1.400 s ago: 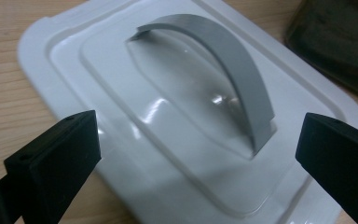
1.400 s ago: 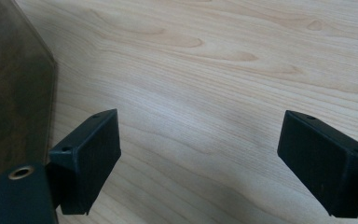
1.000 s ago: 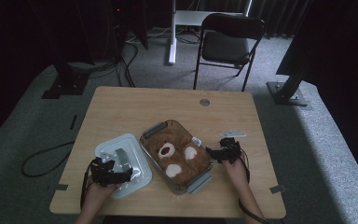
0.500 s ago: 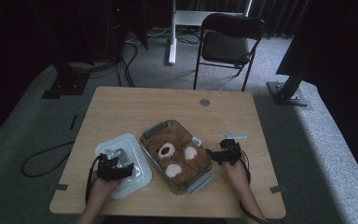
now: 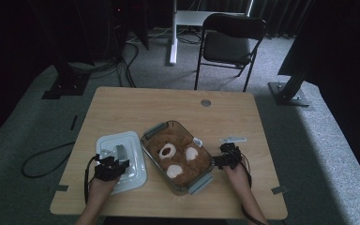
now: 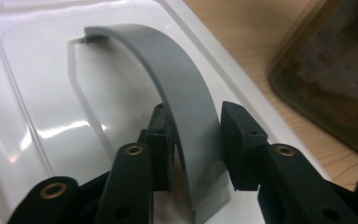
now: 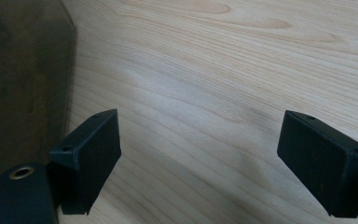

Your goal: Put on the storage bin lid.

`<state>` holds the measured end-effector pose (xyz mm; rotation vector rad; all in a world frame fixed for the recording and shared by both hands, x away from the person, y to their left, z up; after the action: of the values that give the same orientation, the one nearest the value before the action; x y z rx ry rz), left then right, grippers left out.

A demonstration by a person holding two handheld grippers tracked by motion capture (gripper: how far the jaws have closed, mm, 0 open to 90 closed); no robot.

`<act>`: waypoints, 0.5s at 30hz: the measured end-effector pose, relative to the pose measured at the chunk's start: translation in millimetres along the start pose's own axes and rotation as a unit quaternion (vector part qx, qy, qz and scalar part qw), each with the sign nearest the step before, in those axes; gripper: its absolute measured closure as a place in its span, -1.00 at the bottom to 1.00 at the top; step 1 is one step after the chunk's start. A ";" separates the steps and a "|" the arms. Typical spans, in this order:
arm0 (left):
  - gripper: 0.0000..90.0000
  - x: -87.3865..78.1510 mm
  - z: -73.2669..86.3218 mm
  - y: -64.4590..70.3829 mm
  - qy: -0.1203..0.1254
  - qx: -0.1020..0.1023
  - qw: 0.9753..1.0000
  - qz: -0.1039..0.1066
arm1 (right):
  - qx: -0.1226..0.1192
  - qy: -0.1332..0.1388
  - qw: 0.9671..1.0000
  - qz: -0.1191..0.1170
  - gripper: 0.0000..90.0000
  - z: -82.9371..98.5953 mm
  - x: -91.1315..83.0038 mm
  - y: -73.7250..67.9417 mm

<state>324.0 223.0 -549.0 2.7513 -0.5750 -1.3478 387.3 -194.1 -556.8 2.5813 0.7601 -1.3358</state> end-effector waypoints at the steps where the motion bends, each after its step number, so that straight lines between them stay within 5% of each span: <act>1: 0.54 -2.3 -1.1 -0.1 0.004 -0.001 1.000 0.001 | -0.002 -0.002 1.000 -0.002 -0.72 0.2 0.6 -1.4; 8: 0.64 -26.8 -8.5 -0.3 0.036 0.003 0.999 0.004 | -0.009 -0.008 1.000 -0.024 -0.69 1.5 5.1 -10.6; 15: 0.64 -62.5 -19.2 0.4 0.071 0.004 0.997 0.024 | -0.010 -0.011 0.997 -0.079 -0.70 6.5 6.7 -14.2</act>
<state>303.7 241.0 -489.5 2.7915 -0.6338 -1.1310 378.8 -181.6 -564.5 2.5314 0.9880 -1.3894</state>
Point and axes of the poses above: each handheld gripper's, and its own axes: x roughly forward along the jaws, z roughly out of its underside, y roughly to its right, the point moved 3 cm from there along x, roughly forward along the jaws, and after that the axes turned 9 degrees about -y, right-handed, at the moved point
